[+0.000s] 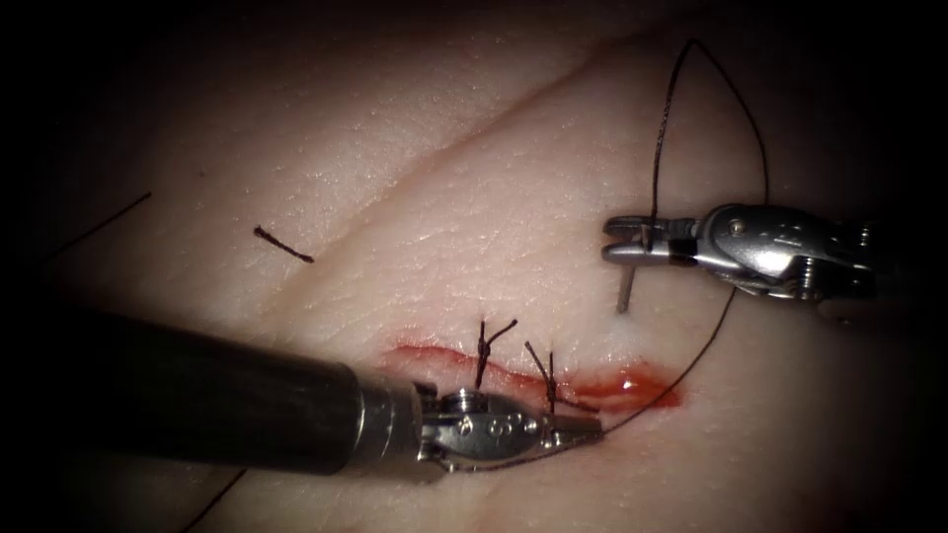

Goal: Wound Closure

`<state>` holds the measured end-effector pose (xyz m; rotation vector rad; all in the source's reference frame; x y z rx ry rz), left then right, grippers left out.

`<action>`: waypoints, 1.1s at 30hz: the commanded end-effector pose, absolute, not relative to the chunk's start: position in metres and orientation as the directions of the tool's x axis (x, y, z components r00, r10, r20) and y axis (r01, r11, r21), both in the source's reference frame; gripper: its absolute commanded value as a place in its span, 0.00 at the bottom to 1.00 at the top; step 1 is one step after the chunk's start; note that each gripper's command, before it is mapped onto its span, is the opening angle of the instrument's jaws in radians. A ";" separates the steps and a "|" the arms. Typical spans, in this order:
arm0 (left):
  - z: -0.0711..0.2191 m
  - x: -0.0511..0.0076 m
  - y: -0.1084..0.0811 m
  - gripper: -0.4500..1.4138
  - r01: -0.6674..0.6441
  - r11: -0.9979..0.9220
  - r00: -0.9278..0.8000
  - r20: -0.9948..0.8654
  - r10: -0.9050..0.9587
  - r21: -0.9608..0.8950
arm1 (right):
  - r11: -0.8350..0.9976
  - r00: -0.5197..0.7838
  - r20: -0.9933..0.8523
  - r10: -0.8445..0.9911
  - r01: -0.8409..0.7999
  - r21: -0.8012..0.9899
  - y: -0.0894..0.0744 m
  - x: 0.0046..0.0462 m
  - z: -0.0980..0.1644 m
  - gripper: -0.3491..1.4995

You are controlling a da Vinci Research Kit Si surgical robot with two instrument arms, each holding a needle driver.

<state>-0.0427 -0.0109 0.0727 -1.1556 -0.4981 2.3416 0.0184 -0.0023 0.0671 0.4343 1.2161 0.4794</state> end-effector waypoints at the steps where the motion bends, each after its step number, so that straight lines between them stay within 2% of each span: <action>1: 0.073 -0.0433 -0.011 0.15 -0.256 -0.819 -0.530 -0.634 0.563 -0.513 | 0.811 0.270 -0.768 0.581 -0.119 0.573 -0.002 0.0192 0.068 0.00; 24: 0.074 -0.0438 -0.011 0.18 -0.260 -0.821 -0.530 -0.635 0.562 -0.509 | 0.531 0.234 -0.492 0.838 -0.149 0.834 -0.002 0.0192 0.069 0.00; 33: 0.074 -0.0439 -0.011 0.18 -0.262 -0.820 -0.530 -0.635 0.563 -0.509 | 0.473 0.247 -0.438 0.865 -0.109 0.874 -0.003 0.0195 0.069 0.00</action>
